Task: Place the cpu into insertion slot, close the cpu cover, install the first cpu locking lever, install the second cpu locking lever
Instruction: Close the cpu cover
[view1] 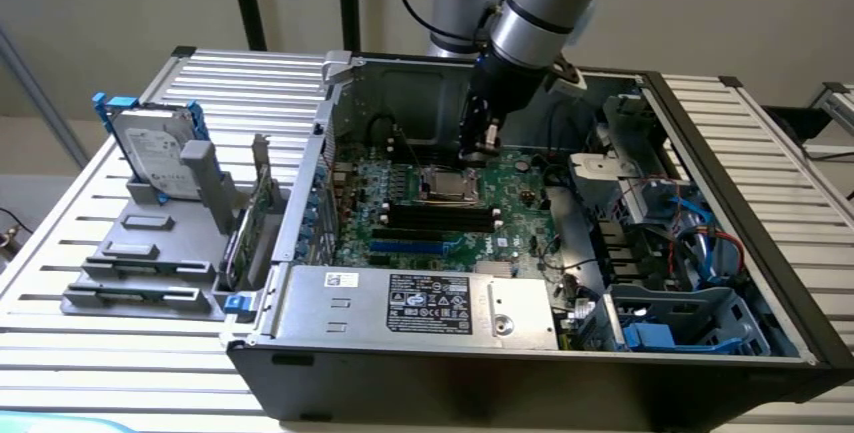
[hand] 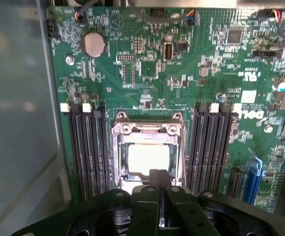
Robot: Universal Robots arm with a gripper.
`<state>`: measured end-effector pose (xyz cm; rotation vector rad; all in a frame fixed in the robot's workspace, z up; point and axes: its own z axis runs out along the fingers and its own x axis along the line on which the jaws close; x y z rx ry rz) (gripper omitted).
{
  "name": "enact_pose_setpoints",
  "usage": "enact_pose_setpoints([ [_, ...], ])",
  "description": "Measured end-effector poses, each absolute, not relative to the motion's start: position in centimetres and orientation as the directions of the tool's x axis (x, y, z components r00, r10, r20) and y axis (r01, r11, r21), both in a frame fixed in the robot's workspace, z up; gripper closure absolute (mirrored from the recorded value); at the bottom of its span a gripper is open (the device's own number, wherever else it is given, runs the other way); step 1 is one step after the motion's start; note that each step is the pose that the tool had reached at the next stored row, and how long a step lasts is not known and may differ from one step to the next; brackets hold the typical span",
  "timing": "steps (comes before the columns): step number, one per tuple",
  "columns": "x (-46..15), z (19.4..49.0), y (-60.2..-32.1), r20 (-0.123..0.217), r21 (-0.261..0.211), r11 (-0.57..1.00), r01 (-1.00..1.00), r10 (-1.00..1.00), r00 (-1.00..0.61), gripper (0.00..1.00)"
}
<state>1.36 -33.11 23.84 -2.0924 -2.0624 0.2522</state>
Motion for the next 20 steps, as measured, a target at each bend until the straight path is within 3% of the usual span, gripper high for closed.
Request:
enact_pose_setpoints([
  [20, -2.4, 21.1, -33.2, 0.018, -0.262, -0.011, 0.965, 1.0, 0.016, 0.89],
])
